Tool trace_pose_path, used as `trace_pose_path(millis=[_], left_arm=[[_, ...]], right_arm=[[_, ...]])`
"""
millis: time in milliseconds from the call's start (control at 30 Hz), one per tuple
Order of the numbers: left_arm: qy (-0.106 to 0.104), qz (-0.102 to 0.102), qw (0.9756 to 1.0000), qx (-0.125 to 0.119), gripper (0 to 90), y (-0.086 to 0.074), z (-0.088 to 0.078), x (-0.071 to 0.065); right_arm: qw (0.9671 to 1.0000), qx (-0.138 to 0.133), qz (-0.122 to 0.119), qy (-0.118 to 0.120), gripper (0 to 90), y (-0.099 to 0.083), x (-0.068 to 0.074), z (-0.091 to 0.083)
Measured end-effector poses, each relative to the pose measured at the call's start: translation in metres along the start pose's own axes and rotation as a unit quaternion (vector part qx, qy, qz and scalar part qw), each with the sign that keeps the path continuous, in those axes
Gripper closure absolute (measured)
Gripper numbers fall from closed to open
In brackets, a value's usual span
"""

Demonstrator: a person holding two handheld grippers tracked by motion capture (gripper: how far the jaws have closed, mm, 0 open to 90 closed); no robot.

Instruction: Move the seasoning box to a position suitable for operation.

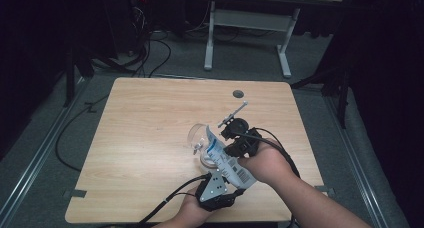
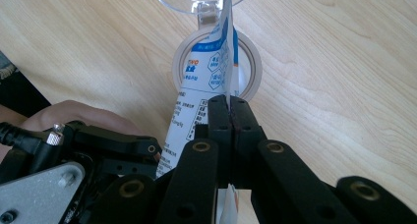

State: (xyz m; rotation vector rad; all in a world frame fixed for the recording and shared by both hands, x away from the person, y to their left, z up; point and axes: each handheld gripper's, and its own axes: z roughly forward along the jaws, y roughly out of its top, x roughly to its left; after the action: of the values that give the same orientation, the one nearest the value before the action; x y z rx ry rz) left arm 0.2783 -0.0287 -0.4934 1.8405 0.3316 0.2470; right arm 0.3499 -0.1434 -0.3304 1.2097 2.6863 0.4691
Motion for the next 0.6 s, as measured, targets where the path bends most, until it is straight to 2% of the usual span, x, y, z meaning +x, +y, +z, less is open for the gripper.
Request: trace_pose_path(millis=[367,600], left_arm=[[0.005,-0.001,1.0,0.008,61.1,-0.007,0.0,0.003],[0.007,-0.005,0.9999,0.012,61.0,-0.012,0.0,0.004]], right_arm=[[1.0,0.003,0.003,0.0,89.9,-0.002,-0.001,0.0],[0.9997,0.013,0.022,-0.003,89.9,-0.002,-0.002,0.0]])
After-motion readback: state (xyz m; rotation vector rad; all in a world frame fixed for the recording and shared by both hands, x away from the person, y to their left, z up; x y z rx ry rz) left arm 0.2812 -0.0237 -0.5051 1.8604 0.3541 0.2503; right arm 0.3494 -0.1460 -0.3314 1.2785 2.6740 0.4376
